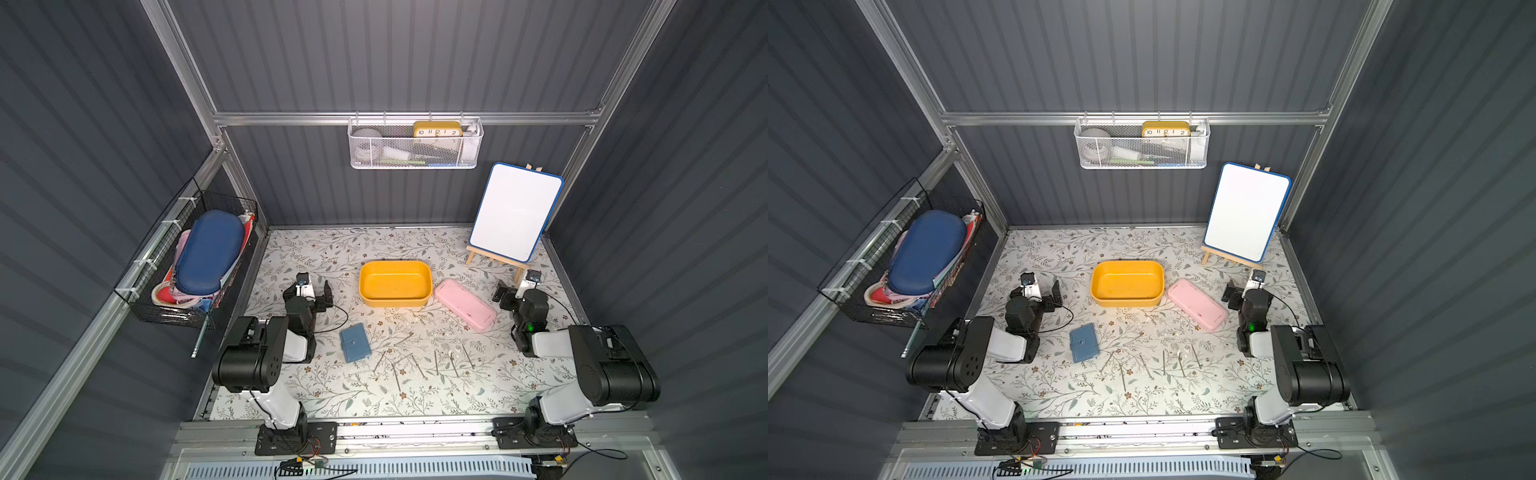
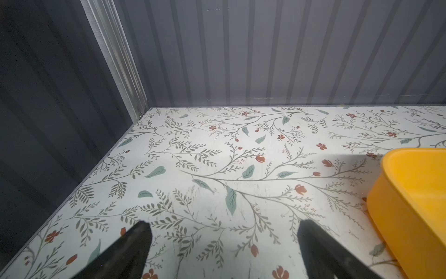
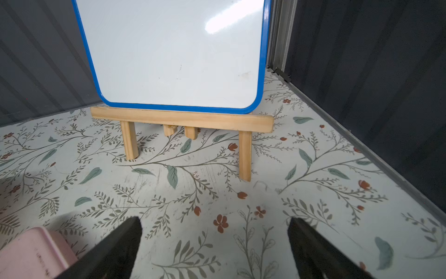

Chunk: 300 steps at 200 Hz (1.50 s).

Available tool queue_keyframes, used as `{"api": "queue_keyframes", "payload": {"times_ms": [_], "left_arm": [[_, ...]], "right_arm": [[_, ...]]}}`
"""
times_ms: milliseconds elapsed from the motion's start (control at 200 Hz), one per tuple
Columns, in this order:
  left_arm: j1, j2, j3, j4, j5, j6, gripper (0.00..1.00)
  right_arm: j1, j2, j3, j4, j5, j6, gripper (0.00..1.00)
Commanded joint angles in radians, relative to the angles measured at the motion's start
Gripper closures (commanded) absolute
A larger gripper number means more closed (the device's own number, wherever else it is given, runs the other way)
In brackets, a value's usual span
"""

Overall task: Put the nails on the desktop into the storage box
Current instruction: Move the distractor to the center of the board.

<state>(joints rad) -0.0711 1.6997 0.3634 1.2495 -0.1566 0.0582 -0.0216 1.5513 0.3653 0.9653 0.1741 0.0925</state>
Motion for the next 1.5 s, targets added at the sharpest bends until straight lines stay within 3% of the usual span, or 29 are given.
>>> {"api": "queue_keyframes", "payload": {"times_ms": [0, 660, 730, 775, 865, 956, 1026, 1091, 1176, 1236, 1291, 1346, 1496], "left_arm": [[0.004, 0.0, 0.003, 0.011, 0.008, -0.011, 0.01], [0.007, -0.001, 0.004, 0.01, 0.012, -0.009, 0.0], [0.005, -0.01, 0.011, 0.031, -0.022, 0.008, 0.01], [0.004, -0.054, 0.051, -0.076, -0.003, 0.023, 0.0], [-0.002, -0.18, 0.15, -0.336, -0.062, -0.02, 0.01], [-0.022, -0.319, 0.231, -0.551, -0.046, -0.081, 0.01], [-0.084, -0.403, 0.324, -0.799, -0.019, -0.179, 0.0], [-0.189, -0.438, 0.403, -1.043, 0.01, -0.301, 0.0], [-0.338, -0.462, 0.404, -1.199, 0.113, -0.447, 0.03], [-0.441, -0.463, 0.372, -1.259, 0.133, -0.544, 0.17], [-0.504, -0.452, 0.342, -1.305, 0.152, -0.659, 0.45], [-0.549, -0.447, 0.309, -1.311, 0.189, -0.728, 0.64], [-0.619, -0.466, 0.237, -1.345, 0.162, -0.842, 0.65]], "right_arm": [[0.006, 0.008, -0.009, 0.019, 0.011, 0.0, 0.01], [0.006, 0.006, -0.01, 0.018, 0.01, -0.007, 0.01], [0.012, -0.032, 0.001, -0.035, 0.083, 0.019, 0.01], [0.018, -0.084, 0.022, -0.147, 0.06, 0.005, 0.02], [0.078, -0.206, 0.129, -0.415, 0.155, -0.021, 0.05], [0.093, -0.314, 0.267, -0.757, 0.174, 0.111, 0.07], [0.133, -0.366, 0.362, -0.989, 0.099, 0.186, 0.16], [0.254, -0.388, 0.429, -1.161, 0.093, 0.214, 0.21], [0.408, -0.378, 0.462, -1.287, 0.095, 0.284, 0.32], [0.464, -0.348, 0.466, -1.342, 0.012, 0.365, 0.54], [0.493, -0.299, 0.46, -1.356, -0.048, 0.428, 0.73], [0.52, -0.273, 0.457, -1.357, -0.064, 0.449, 0.81], [0.564, -0.197, 0.469, -1.324, -0.064, 0.449, 0.81]]}}
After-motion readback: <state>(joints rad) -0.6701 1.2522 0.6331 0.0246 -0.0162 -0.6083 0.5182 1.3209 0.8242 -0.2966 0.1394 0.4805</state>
